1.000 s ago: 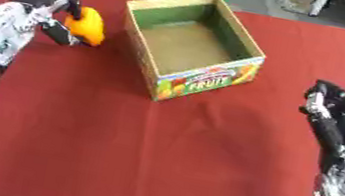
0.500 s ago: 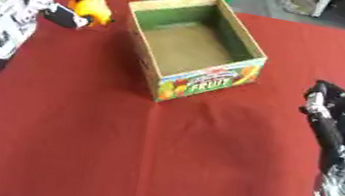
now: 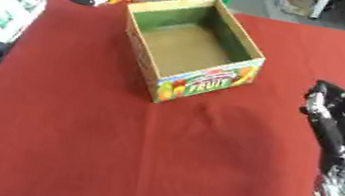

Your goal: Pick up objects on the table and place them in the box.

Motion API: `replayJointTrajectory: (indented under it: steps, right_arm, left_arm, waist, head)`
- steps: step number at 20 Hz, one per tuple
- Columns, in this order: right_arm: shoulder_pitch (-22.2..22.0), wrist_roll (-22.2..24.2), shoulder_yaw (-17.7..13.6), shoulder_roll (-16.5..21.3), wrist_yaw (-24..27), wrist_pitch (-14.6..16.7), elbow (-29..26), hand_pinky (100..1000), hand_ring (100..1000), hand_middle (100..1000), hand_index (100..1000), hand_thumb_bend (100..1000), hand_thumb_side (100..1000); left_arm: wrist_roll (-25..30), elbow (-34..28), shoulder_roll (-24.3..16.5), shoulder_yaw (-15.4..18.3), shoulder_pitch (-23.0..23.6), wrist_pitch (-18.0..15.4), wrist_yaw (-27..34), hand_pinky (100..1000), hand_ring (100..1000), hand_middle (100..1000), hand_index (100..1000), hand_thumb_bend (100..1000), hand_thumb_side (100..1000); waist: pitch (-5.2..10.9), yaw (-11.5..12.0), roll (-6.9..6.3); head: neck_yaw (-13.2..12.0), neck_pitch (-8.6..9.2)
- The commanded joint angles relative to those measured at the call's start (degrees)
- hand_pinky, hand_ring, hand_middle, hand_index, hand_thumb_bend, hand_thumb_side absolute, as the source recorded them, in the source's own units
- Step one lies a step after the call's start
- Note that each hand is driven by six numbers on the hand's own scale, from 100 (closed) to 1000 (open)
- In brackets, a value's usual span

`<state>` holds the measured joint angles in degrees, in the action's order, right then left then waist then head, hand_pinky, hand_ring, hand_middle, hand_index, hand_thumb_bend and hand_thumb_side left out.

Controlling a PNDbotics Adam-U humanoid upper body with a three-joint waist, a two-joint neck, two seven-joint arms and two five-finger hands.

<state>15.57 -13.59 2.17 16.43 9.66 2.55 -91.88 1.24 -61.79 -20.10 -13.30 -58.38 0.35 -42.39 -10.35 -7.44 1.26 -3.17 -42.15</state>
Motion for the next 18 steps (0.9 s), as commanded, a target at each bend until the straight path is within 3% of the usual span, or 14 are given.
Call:
replayJointTrajectory:
  steps: [1,14,18]
  right_arm:
    - [0.76,0.41,0.14,0.75,0.24,0.13,-0.77,626,722,609,739,100,405]
    - [2.24,1.48,1.13,0.16,0.24,0.02,-0.91,626,723,609,740,100,406]
    - [2.45,1.63,1.21,0.00,0.25,0.04,-0.89,626,722,609,740,100,407]
  left_arm:
    - [0.84,-1.03,1.24,-0.76,-2.15,-0.57,0.06,653,605,459,417,493,100]
    - [-1.63,7.55,7.82,-1.04,-2.07,-3.54,-5.02,666,639,486,444,465,100]
    - [-2.97,8.51,8.61,-1.22,-1.96,-4.14,-6.63,676,682,537,503,519,100]
  waist:
    - [0.81,-0.55,0.00]
    - [-1.35,-4.63,-0.42]
    - [-1.66,-5.15,-0.63]
  head:
    - [-0.49,0.87]
    - [-1.47,3.00]
    - [-1.61,3.15]
